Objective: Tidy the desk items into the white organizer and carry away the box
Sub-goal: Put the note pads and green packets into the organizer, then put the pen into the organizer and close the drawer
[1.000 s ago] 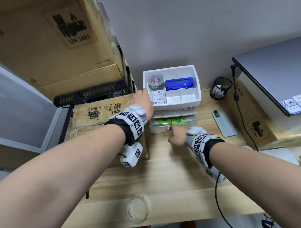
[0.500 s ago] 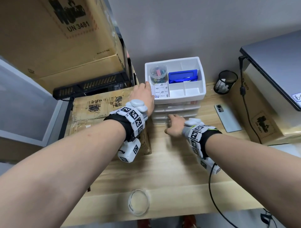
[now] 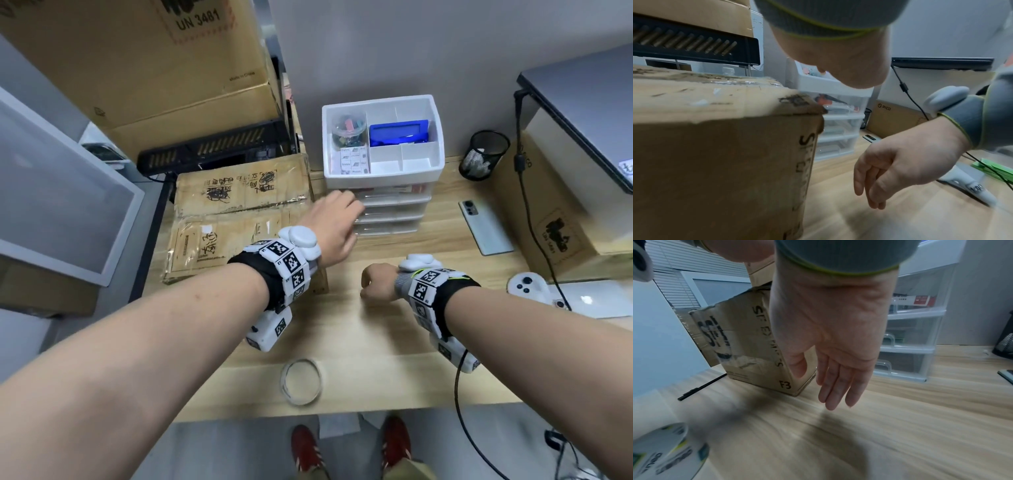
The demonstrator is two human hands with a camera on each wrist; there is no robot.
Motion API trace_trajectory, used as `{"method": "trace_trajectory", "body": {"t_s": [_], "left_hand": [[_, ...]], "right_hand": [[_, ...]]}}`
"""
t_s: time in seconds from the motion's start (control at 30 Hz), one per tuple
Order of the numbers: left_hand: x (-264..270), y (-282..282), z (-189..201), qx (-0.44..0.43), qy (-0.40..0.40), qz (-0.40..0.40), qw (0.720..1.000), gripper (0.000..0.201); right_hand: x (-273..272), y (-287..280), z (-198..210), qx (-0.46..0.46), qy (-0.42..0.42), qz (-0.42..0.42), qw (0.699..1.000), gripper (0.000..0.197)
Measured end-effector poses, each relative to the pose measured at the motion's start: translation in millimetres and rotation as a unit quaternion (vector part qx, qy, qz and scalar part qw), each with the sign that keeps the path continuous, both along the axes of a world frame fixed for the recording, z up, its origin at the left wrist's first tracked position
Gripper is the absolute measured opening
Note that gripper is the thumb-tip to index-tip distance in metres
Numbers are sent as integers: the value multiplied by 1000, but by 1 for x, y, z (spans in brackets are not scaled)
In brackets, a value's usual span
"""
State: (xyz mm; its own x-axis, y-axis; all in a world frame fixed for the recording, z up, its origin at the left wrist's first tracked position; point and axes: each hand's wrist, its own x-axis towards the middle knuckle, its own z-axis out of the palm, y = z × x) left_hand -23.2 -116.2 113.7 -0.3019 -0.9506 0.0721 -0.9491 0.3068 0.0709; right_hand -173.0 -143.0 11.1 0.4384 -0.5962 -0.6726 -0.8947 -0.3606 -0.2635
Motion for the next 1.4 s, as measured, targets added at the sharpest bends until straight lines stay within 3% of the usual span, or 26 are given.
{"method": "trace_trajectory", "body": {"t_s": [0.3, 0.5, 0.67, 0.8, 0.93, 1.07, 1.2, 1.4], "left_hand": [[-8, 81, -33, 146, -18, -60, 987, 17], [12, 136, -60, 214, -27, 57, 975, 19], [61, 179, -99, 360, -100, 218, 902, 22], [121, 216, -131, 358, -69, 357, 860, 14], [142, 216, -137, 356, -97, 462, 807, 40], [154, 218, -159, 336, -109, 494, 795, 31], [164, 218, -173, 334, -68, 518, 785, 45], [177, 216, -177, 304, -9, 563, 768, 48]], "right_hand": [[3, 51, -13, 25, 14, 33, 999, 39], [29, 93, -24, 66, 0, 61, 996, 43], [57, 129, -41, 76, 7, 86, 993, 59], [68, 149, -54, 49, 25, 89, 995, 43], [69, 154, -56, 32, 50, 84, 995, 30], [66, 152, -57, 31, 53, 84, 995, 32], [66, 146, -58, 37, 46, 69, 996, 32], [66, 139, -59, 4, 12, 40, 999, 27]]}}
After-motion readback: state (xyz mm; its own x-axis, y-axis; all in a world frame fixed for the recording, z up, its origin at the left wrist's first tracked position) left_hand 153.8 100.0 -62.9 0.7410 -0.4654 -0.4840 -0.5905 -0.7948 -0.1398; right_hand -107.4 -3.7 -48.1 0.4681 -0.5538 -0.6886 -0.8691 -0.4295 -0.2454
